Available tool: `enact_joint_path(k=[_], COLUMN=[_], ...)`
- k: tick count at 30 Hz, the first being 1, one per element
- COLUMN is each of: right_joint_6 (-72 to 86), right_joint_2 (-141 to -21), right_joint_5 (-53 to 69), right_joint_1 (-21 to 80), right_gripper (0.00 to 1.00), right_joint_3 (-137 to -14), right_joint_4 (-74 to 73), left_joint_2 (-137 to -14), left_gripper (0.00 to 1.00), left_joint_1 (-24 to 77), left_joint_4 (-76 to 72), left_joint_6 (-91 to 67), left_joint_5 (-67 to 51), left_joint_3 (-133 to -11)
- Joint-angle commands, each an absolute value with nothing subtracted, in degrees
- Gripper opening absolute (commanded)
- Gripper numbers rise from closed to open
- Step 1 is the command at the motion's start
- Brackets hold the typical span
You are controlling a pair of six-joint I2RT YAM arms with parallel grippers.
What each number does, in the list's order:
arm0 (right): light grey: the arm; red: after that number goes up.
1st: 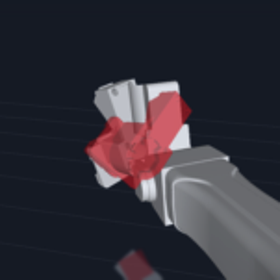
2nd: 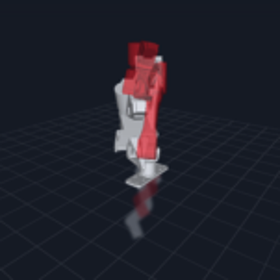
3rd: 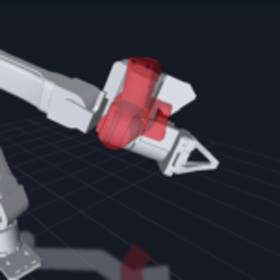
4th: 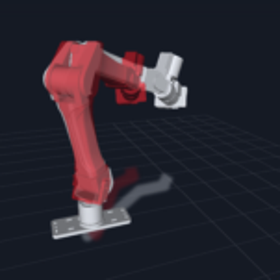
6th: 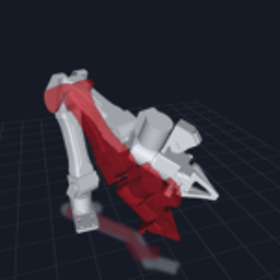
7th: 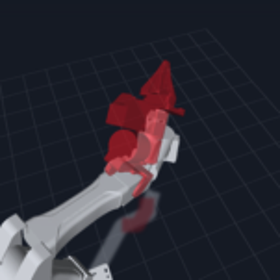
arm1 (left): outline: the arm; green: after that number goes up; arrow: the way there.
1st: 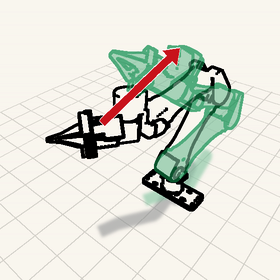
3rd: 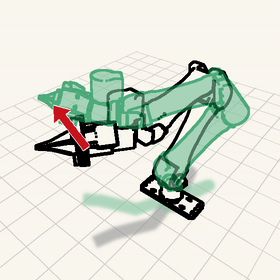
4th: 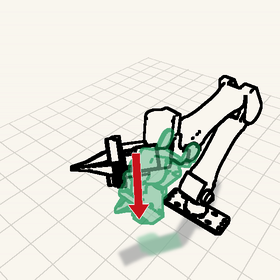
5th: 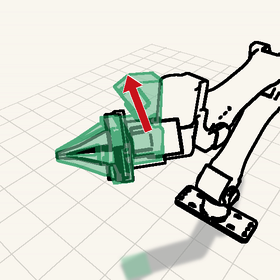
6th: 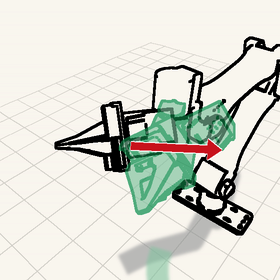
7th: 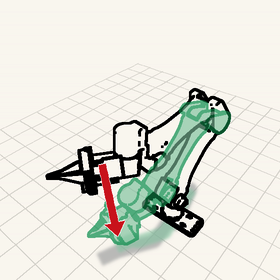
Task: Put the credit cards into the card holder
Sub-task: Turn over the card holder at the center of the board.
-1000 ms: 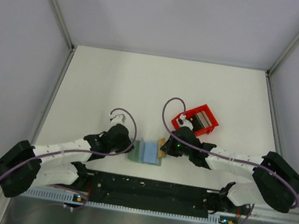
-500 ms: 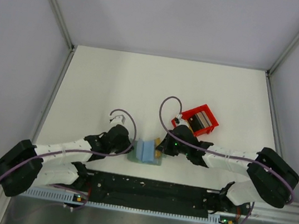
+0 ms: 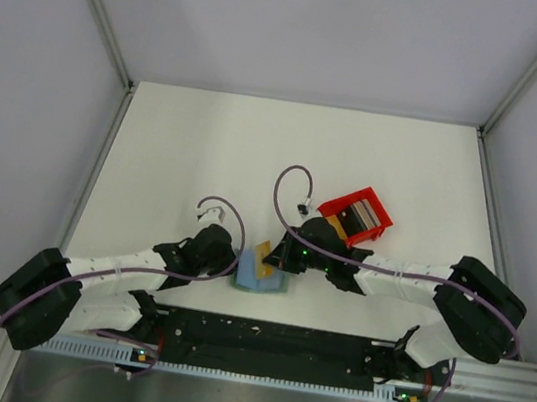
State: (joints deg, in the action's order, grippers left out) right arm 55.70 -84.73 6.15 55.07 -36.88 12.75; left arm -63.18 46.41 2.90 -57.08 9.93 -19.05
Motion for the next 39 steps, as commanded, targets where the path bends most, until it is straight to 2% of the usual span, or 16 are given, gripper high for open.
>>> enact_joint_path(k=[1,8,13,39], right_joint_6=[56.0,53.0,52.5,52.5], right_joint_2=[-84.4,-77.7,-73.8,-73.7], right_joint_5=[5.5,-4.3,-7.0,-9.6], right_joint_1=[55.7,55.4,54.4,54.5], right_gripper=[0.0,0.0,0.0,0.0], right_joint_3=[-38.1,-38.2,-36.1,-34.5], right_joint_4=[14.9,3.4,0.5,-3.6], left_joint_2=[-63.7,-63.5,-63.5,-63.4], left_gripper=[0.0,0.0,0.0,0.0], left_joint_1=[46.5,46.4,46.5,46.4], left_joint_4=[2.3,2.4,2.0,1.8], left_joint_6=[-57.3,-57.0,-57.0,-57.0], left_joint_5=[10.9,11.0,10.8,10.6], left_joint_3=[-17.8,-17.8,-17.7,-17.7])
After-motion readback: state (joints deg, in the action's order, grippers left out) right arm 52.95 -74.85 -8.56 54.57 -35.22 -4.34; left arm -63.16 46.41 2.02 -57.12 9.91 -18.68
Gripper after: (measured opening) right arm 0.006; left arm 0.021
